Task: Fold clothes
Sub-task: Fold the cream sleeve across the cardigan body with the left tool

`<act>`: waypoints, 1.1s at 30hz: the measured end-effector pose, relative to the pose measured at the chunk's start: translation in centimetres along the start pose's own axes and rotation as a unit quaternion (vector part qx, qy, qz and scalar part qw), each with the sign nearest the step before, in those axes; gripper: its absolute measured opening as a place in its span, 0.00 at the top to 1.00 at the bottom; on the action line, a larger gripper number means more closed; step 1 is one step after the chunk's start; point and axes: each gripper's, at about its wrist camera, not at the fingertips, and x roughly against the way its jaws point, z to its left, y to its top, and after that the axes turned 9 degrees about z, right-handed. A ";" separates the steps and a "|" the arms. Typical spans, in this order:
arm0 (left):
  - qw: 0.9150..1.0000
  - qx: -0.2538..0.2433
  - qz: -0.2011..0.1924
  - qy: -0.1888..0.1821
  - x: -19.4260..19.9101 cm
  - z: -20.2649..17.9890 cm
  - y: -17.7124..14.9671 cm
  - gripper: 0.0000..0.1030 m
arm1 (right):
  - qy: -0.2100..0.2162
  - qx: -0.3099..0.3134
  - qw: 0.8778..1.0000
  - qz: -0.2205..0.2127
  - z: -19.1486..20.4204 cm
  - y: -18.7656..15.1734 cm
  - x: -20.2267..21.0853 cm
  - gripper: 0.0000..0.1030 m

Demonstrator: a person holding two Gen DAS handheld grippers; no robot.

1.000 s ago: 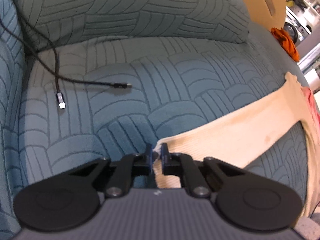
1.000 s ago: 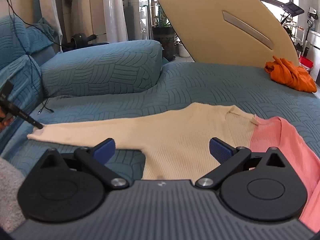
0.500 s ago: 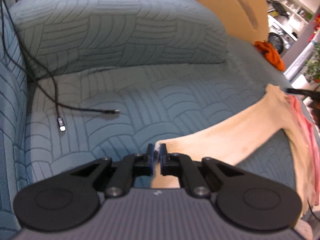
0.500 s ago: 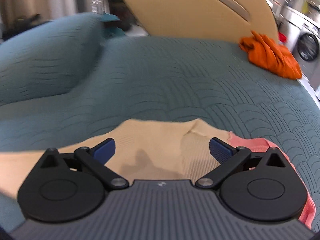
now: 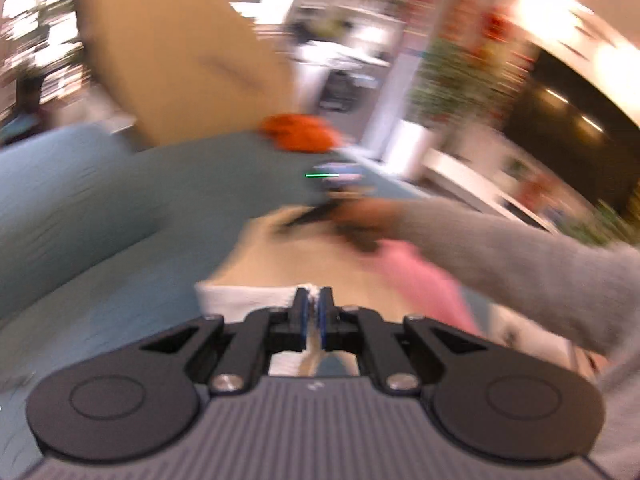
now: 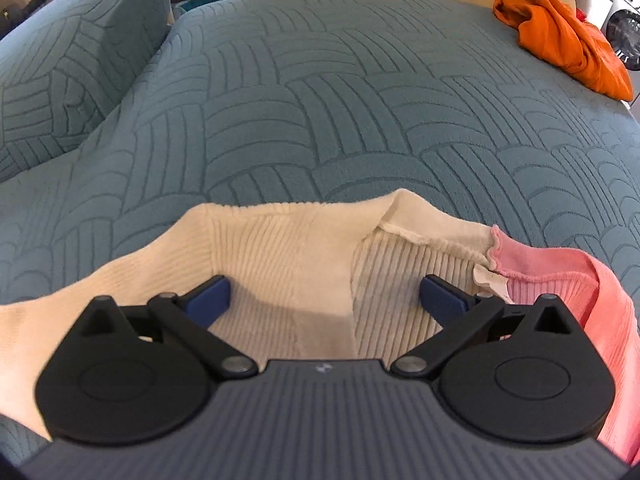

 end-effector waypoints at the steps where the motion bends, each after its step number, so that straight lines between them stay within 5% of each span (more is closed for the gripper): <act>1: 0.998 -0.037 0.017 -0.046 -1.8 -3.3 0.8 0.95 | 0.002 -0.001 1.000 0.000 -0.1 0.0 0.0 0.00; 4: 0.982 -0.104 0.080 -0.138 -7.9 -9.0 0.8 0.94 | 0.007 0.002 1.000 -0.005 -0.4 0.0 0.0 0.00; 7: 0.968 -0.108 0.146 -0.175 -15.0 -11.2 -0.9 0.94 | 0.012 0.005 1.000 -0.008 -0.8 0.1 0.0 0.00; 11: 0.961 -0.063 0.200 -0.178 -22.7 -10.7 -2.8 0.94 | 0.016 0.006 1.000 -0.014 -0.9 -0.1 0.0 0.00; 16: 0.960 -0.069 0.202 -0.179 -24.4 -11.0 -2.2 0.91 | 0.020 0.009 1.000 -0.021 -1.0 -0.1 0.1 0.00; 18: 0.958 -0.076 0.213 -0.178 -24.9 -11.3 -2.6 0.79 | 0.028 0.004 0.999 -0.025 -1.2 -0.2 0.1 0.00; 23: 0.957 -0.053 0.220 -0.182 -25.6 -11.4 -5.7 0.20 | 0.133 -0.058 0.986 -0.077 -5.1 -1.6 3.4 0.00; 28: 0.957 -0.040 0.221 -0.187 -24.7 -11.7 -6.4 0.10 | 0.157 -0.071 0.974 -0.149 -8.5 -5.7 9.4 0.00; 33: 0.964 -0.031 0.201 -0.172 -22.5 -10.4 -5.7 0.05 | 0.189 -0.027 0.955 -0.227 -10.0 -14.5 18.1 0.00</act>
